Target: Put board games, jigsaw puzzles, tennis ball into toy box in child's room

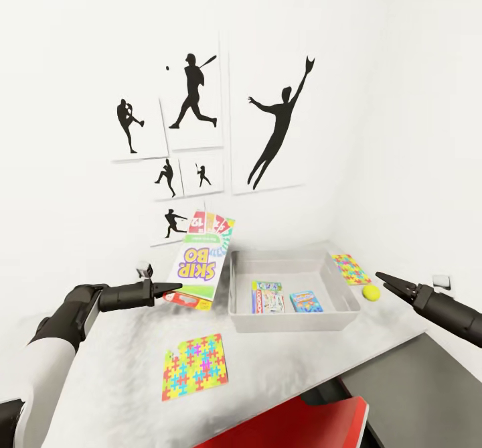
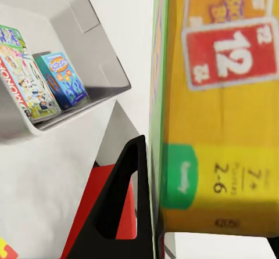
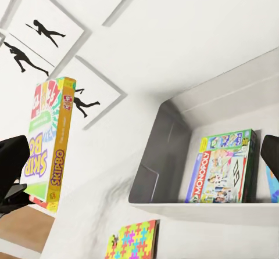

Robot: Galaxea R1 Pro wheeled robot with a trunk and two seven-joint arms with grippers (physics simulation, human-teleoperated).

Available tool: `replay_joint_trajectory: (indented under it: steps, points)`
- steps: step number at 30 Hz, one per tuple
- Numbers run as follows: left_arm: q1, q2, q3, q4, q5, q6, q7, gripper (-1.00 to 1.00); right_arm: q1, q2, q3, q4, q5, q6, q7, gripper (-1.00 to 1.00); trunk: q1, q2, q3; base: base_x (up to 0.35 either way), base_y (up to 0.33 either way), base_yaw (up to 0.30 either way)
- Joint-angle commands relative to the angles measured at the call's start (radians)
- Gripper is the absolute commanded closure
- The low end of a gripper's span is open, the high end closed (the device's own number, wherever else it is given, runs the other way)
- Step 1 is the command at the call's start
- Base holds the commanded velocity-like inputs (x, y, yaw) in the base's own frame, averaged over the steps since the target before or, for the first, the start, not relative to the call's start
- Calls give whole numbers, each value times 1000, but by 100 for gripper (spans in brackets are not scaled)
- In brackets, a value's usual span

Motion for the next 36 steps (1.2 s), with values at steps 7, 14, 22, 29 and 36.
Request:
replay_joint_trajectory:
  steps: [7,14,22,29,36]
  points:
    - [-9,-6,-1,-1,-13,29,-7,100,1,-4,-6,-3,-2,5,11,-100,1,-2,-2,2,0,0]
    - [-28,-73,-13,-2,-30,120,5,100,7,-46,-11,-5,-11,5,17,-100,1,-2,-2,0,0,0]
    - [-146,-167,-13,16,-27,195,304,100,34,-63,-26,-8,-95,5,27,-100,1,-2,-2,0,0,0]
    - [-242,-257,-8,97,-21,197,507,100,168,-55,-135,-9,-111,5,211,-100,1,-2,-2,0,0,0]
    - [-321,-335,-6,123,-19,195,684,100,347,-4,-235,-9,-102,-90,492,-100,1,-2,-2,0,0,0]
